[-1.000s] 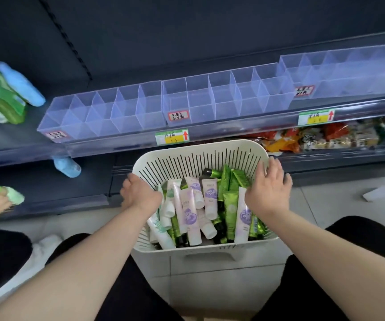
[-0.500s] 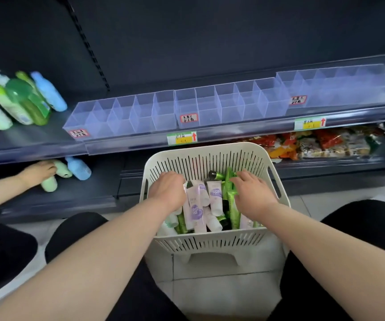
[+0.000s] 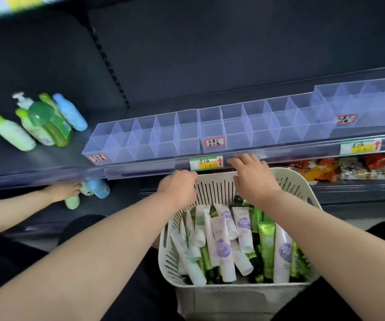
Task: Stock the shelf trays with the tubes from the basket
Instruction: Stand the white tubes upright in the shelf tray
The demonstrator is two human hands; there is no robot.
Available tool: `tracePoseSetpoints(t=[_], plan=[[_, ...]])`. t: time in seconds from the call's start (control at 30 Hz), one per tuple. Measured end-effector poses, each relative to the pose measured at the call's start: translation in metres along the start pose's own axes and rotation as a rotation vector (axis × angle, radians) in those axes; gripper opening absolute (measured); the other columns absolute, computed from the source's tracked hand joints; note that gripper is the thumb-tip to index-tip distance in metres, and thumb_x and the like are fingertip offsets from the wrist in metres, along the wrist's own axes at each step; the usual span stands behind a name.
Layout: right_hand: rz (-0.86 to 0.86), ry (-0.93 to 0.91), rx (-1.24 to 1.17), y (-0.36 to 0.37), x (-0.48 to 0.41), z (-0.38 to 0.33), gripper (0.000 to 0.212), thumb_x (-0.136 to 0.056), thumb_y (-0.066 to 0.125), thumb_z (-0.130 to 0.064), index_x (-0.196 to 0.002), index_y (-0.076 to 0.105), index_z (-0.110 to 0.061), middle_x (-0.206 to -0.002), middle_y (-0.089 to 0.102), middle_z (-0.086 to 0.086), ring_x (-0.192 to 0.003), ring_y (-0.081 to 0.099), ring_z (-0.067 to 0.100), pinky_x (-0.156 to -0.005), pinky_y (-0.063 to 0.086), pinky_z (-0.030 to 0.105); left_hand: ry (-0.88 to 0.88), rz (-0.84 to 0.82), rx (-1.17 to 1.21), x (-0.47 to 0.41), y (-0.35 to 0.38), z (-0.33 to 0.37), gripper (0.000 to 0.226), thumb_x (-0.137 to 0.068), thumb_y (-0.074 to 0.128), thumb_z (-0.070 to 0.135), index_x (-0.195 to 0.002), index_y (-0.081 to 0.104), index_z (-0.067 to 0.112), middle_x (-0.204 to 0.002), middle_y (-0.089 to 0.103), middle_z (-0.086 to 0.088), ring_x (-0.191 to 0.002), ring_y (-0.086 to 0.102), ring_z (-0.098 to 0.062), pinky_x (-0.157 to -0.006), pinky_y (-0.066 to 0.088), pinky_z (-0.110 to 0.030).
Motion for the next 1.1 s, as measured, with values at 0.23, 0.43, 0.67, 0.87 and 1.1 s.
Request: tracePoseSetpoints(t=[0.23, 0.43, 0.67, 0.87, 1.1], plan=[[0.055, -0.025, 0.01, -0.012, 0.016, -0.017, 0.052, -0.091, 0.051, -0.017, -0.141, 0.037, -0.023, -0.136, 0.045, -0.001, -0.128, 0.037, 0.022, -0.107, 0.033, 0.041, 0.031, 0.09, 0.048, 0.015, -0.022, 0.0, 0.035, -0.092, 0.052, 0.011, -0.126, 0.057, 0.022, -0.122, 0.059, -0.002, -0.106, 0.058, -0.023, -0.081, 0.052, -0.038], [0.142, -0.05, 0.094, -0.039, 0.008, -0.021, 0.05, -0.088, 0.051, -0.012, -0.137, 0.041, -0.021, -0.136, 0.044, 0.002, -0.124, 0.04, 0.024, -0.1, 0.036, 0.038, 0.073, 0.283, 0.05, 0.022, -0.041, -0.006, 0.045, -0.093, 0.05, 0.012, -0.136, 0.048, 0.02, -0.138, 0.049, 0.0, -0.125, 0.042, -0.021, -0.099, 0.042, -0.037], [0.076, -0.071, 0.237, -0.036, -0.026, -0.037, 0.074, -0.094, 0.043, -0.023, -0.152, -0.002, -0.016, -0.16, 0.0, 0.003, -0.147, -0.002, 0.022, -0.118, 0.01, 0.044, -0.162, 0.24, -0.005, 0.002, -0.059, -0.047, 0.083, -0.091, 0.057, 0.017, -0.154, 0.004, 0.018, -0.162, -0.003, -0.01, -0.148, -0.004, -0.032, -0.119, 0.011, -0.045], [-0.044, -0.041, 0.287, -0.016, -0.04, -0.047, 0.076, -0.096, 0.042, -0.026, -0.151, -0.009, -0.016, -0.16, -0.007, 0.003, -0.147, -0.008, 0.023, -0.117, 0.005, 0.051, -0.235, 0.095, 0.019, -0.011, -0.049, -0.065, 0.082, -0.091, 0.055, 0.02, -0.154, 0.001, 0.023, -0.162, 0.002, -0.007, -0.148, -0.005, -0.036, -0.119, 0.009, -0.053], [-0.007, -0.025, 0.336, -0.019, -0.039, -0.037, 0.079, -0.093, 0.047, -0.024, -0.151, -0.005, -0.017, -0.16, 0.004, 0.002, -0.147, 0.002, 0.021, -0.116, 0.012, 0.05, -0.181, 0.128, 0.066, -0.019, -0.045, -0.044, 0.084, -0.09, 0.057, 0.017, -0.154, 0.004, 0.025, -0.16, 0.014, 0.0, -0.148, -0.001, -0.036, -0.118, 0.01, -0.055]])
Point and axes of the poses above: each hand's wrist, its own x-axis away from the middle knuckle, its own y-axis out of the palm, z = x × y, the point moved 6 cm from there along -x, towards the middle knuckle
